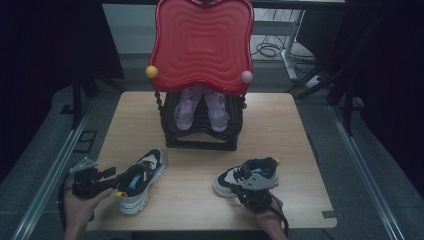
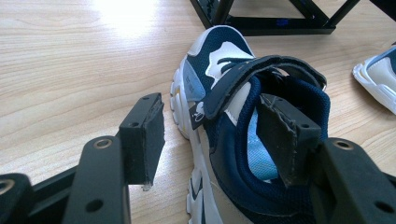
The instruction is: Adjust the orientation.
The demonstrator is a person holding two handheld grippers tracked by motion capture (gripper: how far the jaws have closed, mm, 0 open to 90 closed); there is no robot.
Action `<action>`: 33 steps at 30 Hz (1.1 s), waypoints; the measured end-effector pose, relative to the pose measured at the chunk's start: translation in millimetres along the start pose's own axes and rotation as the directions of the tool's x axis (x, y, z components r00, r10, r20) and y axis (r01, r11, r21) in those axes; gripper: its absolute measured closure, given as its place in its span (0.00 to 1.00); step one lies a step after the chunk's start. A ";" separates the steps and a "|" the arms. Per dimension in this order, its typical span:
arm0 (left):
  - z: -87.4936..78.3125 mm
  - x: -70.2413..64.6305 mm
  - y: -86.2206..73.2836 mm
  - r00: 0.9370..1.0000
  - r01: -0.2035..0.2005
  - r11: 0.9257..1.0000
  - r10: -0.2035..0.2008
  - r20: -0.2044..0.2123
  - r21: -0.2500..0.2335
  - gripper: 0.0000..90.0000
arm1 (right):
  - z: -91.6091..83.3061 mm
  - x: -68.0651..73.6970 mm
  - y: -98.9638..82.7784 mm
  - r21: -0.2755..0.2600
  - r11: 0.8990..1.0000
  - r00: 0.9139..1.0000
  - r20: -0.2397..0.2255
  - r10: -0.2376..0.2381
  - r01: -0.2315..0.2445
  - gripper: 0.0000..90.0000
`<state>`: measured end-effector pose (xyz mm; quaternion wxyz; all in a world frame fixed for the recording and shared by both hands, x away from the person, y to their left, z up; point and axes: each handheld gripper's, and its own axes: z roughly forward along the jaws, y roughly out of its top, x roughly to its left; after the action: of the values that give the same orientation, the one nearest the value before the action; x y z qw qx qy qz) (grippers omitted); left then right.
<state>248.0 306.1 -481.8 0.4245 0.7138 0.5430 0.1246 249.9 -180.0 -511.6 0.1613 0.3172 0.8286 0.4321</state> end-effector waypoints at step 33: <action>-3.5 2.6 -0.4 1.000 0.004 1.000 -0.004 -0.006 -0.010 0.46 | 34.3 2.8 25.4 0.019 1.000 0.987 0.161 -0.008 0.005 0.99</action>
<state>246.5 310.1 -480.7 0.4266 0.7102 0.5451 0.1284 276.2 -146.3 -510.5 0.2261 0.3499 0.8178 0.3970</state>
